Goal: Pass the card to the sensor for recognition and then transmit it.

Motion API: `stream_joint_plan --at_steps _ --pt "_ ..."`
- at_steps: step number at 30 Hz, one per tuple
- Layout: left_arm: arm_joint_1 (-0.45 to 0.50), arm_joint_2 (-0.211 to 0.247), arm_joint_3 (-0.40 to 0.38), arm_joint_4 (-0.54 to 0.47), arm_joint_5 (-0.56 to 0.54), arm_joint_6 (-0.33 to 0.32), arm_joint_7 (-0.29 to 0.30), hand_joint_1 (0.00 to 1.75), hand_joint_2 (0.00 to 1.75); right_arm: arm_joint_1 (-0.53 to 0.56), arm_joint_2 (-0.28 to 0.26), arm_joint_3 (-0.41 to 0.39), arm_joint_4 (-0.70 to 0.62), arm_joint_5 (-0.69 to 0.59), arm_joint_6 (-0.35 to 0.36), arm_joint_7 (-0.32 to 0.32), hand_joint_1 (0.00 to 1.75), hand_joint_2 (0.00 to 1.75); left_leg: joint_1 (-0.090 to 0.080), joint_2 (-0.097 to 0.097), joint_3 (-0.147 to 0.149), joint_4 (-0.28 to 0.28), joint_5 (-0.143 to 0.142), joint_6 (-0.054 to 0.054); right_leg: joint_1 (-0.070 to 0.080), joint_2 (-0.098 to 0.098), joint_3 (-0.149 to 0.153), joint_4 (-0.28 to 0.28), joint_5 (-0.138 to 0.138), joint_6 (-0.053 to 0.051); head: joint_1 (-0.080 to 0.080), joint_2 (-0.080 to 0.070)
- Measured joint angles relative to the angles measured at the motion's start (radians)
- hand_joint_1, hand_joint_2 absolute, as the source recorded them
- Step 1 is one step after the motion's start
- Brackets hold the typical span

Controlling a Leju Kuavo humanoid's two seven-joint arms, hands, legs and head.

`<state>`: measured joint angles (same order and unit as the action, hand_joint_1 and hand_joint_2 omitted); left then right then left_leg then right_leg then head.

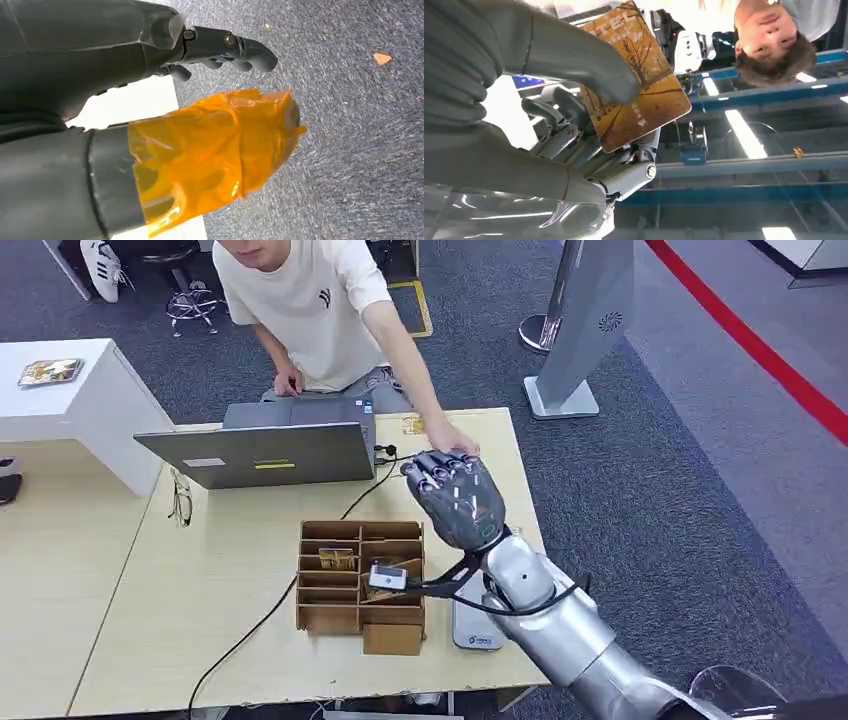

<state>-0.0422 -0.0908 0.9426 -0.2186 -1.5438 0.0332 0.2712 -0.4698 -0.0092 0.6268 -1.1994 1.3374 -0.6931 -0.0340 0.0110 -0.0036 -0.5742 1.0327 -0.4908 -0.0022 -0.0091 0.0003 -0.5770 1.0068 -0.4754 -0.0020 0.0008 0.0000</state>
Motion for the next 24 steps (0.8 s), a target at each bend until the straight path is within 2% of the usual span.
stream_joint_plan --at_steps 6,9,14,18,24 --pt "0.0 -0.002 0.0 0.0 0.0 0.0 0.0 0.0 0.0 0.028 0.0 -0.002 -0.024 -0.027 0.0 -0.007 1.75 1.75 0.0 0.0 0.0 0.0 0.0 0.0 0.0 0.0 0.0 0.0 0.0 0.0 0.0 0.0" --pt "0.001 -0.005 0.0 0.0 0.002 0.0 0.0 0.0 0.0 0.063 0.009 -0.025 -0.059 -0.094 0.0 -0.055 1.75 1.75 0.0 -0.001 0.0 0.0 0.0 0.0 0.0 -0.001 0.0 0.0 0.0 0.0 0.0 0.0" --pt "0.005 -0.021 0.001 0.0 0.014 0.01 -0.002 0.0 0.0 0.177 0.057 -0.098 -0.187 -0.347 -0.001 -0.135 1.75 1.75 0.0 -0.001 0.0 0.0 0.0 0.0 0.0 -0.001 0.0 0.0 0.0 0.0 0.0 0.0" --pt "0.007 -0.04 0.013 0.0 0.041 0.02 -0.002 0.0 0.0 0.287 0.085 -0.15 -0.307 -0.568 0.01 -0.165 1.75 1.75 0.0 -0.001 -0.001 0.0 -0.001 0.001 0.0 -0.001 0.0 0.0 -0.001 0.001 0.0 0.0" --pt "0.016 -0.059 0.044 0.0 0.07 0.028 -0.006 0.0 0.0 0.421 0.095 -0.222 -0.431 -0.765 0.104 -0.184 1.75 1.75 0.0 -0.001 -0.001 0.0 -0.001 0.001 0.0 -0.001 0.0 -0.001 -0.001 0.001 0.0 0.0"
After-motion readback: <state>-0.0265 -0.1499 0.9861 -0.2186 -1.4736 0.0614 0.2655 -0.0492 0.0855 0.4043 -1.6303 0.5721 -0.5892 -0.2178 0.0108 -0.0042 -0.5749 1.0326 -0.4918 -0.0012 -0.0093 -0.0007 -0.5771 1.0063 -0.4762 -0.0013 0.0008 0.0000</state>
